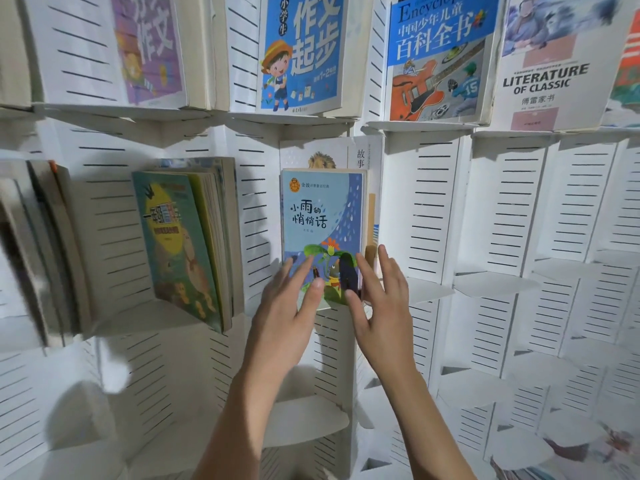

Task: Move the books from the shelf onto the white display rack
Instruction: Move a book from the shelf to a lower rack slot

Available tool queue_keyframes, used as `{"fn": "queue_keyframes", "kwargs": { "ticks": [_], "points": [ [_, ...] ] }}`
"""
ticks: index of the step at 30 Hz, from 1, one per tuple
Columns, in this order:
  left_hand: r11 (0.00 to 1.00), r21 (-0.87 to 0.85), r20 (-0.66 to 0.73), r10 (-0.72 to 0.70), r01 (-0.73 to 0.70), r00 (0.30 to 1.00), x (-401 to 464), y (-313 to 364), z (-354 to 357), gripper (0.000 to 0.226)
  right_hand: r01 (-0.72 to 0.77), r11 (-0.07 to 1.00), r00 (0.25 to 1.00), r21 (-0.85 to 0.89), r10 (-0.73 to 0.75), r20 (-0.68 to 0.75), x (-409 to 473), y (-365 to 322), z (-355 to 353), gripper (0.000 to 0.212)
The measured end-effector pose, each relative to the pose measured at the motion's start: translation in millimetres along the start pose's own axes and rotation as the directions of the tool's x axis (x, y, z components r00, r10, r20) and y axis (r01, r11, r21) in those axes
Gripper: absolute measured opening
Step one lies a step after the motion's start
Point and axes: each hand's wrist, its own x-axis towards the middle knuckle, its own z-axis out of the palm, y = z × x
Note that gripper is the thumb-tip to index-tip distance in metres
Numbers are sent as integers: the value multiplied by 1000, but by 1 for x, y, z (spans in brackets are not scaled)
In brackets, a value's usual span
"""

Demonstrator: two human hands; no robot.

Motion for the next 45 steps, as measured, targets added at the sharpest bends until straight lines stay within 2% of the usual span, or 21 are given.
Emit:
{"fn": "queue_keyframes", "kwargs": {
  "ticks": [4,6,8,15,20,26,33,36,40,45],
  "points": [
    [985,167,-88,67,-52,994,-30,-3,-23,74,-64,996,998,54,64,12,-20,-29,-24,51],
    [965,244,-85,116,-92,990,-45,-4,-35,73,-83,996,996,41,82,24,-30,-44,-33,52],
    [954,288,-53,103,-83,993,-60,-3,-46,72,-110,994,993,22,109,45,-40,-60,-41,54],
    [953,298,37,53,-62,998,-106,-7,-79,74,-211,977,967,-29,213,136,-81,-109,-55,58],
    [954,298,14,19,-22,1000,-136,-12,-103,73,-251,968,944,-21,250,215,-103,-139,-61,61],
    [960,278,-33,-12,20,999,-182,-21,-138,74,-251,968,929,21,235,286,-130,-181,-61,63],
    [934,341,-108,-77,110,991,-271,-25,-179,75,-235,968,890,86,179,419,-192,-240,-76,60],
    [911,377,-133,-125,167,983,-326,-14,-201,73,-249,960,861,125,160,482,-231,-269,-86,61],
    [856,419,-132,-271,302,953,-393,-8,-238,75,-270,946,826,179,132,548,-280,-312,-92,67],
    [798,455,-241,-318,396,917,-460,-5,-299,81,-200,941,805,273,-1,594,-315,-379,-91,61]
  ]
}}
